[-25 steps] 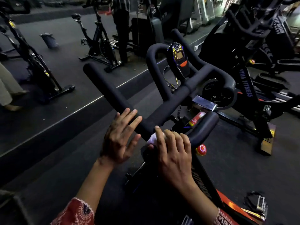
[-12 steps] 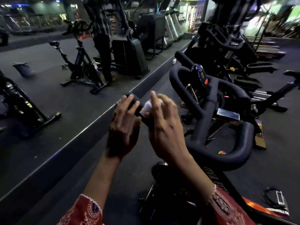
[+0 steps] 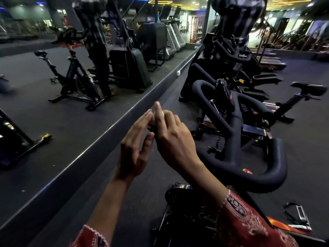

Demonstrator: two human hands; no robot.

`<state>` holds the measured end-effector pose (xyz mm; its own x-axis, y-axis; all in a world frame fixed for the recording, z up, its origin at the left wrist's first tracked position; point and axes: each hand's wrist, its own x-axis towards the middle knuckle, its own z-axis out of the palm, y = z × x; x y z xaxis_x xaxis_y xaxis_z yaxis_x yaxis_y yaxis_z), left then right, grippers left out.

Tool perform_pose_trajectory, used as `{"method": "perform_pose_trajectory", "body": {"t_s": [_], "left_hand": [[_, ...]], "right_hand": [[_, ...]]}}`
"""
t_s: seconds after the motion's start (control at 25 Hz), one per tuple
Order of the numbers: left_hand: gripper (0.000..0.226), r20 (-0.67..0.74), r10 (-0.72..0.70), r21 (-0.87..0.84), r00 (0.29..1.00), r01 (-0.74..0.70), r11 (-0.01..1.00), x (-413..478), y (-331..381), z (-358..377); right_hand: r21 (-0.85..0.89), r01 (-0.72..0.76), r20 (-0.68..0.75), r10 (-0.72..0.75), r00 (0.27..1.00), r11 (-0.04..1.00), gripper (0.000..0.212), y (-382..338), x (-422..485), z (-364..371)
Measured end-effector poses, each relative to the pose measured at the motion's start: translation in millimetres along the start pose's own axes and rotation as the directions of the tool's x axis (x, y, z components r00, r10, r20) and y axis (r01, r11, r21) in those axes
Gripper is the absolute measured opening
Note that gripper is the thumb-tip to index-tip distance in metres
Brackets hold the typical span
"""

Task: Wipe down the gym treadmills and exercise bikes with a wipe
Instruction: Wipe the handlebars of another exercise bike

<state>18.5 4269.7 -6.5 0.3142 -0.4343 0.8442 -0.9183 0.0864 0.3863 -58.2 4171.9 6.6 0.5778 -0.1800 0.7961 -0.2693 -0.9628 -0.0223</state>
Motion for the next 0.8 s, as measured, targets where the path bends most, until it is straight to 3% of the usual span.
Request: {"method": "perform_pose_trajectory", "body": {"t_s": [0.16,0.44,0.64,0.8], "left_hand": [[0.052,0.003,0.027,0.023,1.000,-0.027,0.999,1.2,-1.3,2.9],[0.042,0.059,0.201,0.206,0.978,-0.209,0.956,-4.9,7.1,13.4],[0.043,0.042,0.192,0.212,0.981,-0.196,0.957,-14.0,20.6,33.8],[0.043,0.010,0.147,0.238,0.989,-0.145,0.960,-25.0,34.3,50.5]], "right_hand": [[0.059,-0.047,0.059,0.043,0.997,0.997,0.053,7.5,-5.3,-7.1],[-0.164,-0.124,0.116,0.144,0.983,0.979,0.052,49.6,-100.1,-44.1],[-0.007,-0.105,0.115,0.105,0.988,0.994,0.051,37.5,-73.8,-23.6],[-0.172,0.020,0.050,-0.012,0.999,0.985,0.041,67.4,-120.5,-45.0]]}}
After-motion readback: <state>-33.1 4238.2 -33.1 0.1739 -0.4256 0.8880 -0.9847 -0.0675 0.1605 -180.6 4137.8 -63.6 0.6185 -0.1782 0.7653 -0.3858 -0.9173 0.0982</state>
